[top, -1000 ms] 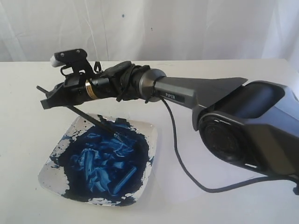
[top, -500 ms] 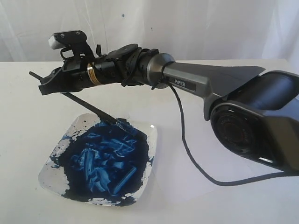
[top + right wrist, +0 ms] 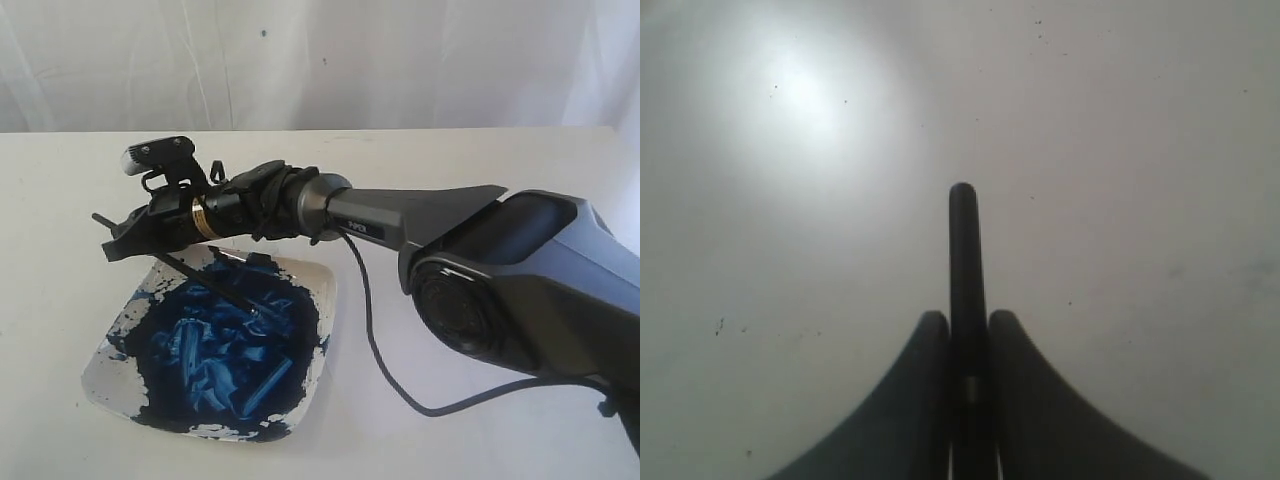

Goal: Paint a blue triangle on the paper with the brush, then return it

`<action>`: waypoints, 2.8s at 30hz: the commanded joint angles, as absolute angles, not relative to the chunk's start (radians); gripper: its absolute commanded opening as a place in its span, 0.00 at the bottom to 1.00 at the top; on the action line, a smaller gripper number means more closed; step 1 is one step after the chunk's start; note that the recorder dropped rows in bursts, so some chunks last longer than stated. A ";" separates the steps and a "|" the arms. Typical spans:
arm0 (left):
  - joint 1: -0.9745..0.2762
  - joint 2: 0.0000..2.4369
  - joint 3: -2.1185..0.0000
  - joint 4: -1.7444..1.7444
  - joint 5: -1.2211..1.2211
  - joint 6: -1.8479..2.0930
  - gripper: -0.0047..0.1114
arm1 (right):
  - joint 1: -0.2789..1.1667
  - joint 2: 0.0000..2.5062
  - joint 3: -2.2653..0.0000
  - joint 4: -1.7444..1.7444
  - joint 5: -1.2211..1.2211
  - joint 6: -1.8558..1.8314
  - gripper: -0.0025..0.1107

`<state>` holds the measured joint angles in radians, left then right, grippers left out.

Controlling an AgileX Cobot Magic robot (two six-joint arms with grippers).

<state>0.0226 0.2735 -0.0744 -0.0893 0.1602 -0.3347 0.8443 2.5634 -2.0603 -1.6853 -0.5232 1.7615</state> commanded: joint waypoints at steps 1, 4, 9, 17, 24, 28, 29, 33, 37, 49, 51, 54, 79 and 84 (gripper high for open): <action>0.024 0.269 -0.080 -0.096 0.158 -0.333 0.04 | 0.848 2.572 -2.059 -1.655 -0.496 1.748 0.02; 0.024 0.269 -0.080 -0.096 0.158 -0.333 0.04 | 0.848 2.574 -2.059 -1.649 -0.499 1.748 0.02; 0.024 0.269 -0.080 -0.096 0.158 -0.333 0.04 | 0.848 2.574 -2.059 -1.649 -0.492 1.748 0.09; 0.024 0.269 -0.080 -0.096 0.158 -0.333 0.04 | 0.848 2.574 -2.059 -1.655 -0.438 1.750 0.21; 0.024 0.269 -0.080 -0.096 0.158 -0.333 0.04 | 0.848 2.574 -2.061 -1.656 -0.445 1.727 0.23; 0.024 0.269 -0.080 -0.096 0.158 -0.333 0.04 | 0.846 2.554 -2.063 -1.665 -0.454 1.723 0.39; 0.024 0.269 -0.080 -0.096 0.158 -0.333 0.04 | 0.841 2.545 -2.063 -1.675 -0.458 1.744 0.45; 0.024 0.269 -0.080 -0.104 0.117 -0.373 0.04 | 0.809 2.486 -2.061 -1.744 -0.479 1.978 0.52; 0.024 0.287 -0.080 -0.106 0.021 -0.483 0.04 | 0.715 2.422 -2.057 -1.744 -0.677 2.023 0.42; 0.024 0.603 -0.244 -0.056 -0.186 -0.558 0.04 | 0.498 2.385 -2.028 -1.744 -1.221 2.097 0.02; 0.024 0.678 -0.296 -0.044 -0.188 -0.558 0.04 | 0.481 2.380 -2.023 -1.744 -1.221 2.097 0.02; 0.024 0.801 -0.368 -0.044 -0.188 -0.558 0.04 | 0.458 2.380 -2.023 -1.744 -1.221 2.097 0.02; 0.024 1.040 -0.449 0.134 -0.168 -0.558 0.04 | 0.079 2.170 -1.991 -1.744 -0.531 2.091 0.02; 0.024 1.041 -0.449 0.139 -0.168 -0.558 0.04 | 0.079 2.112 -1.817 -1.744 -0.243 1.952 0.02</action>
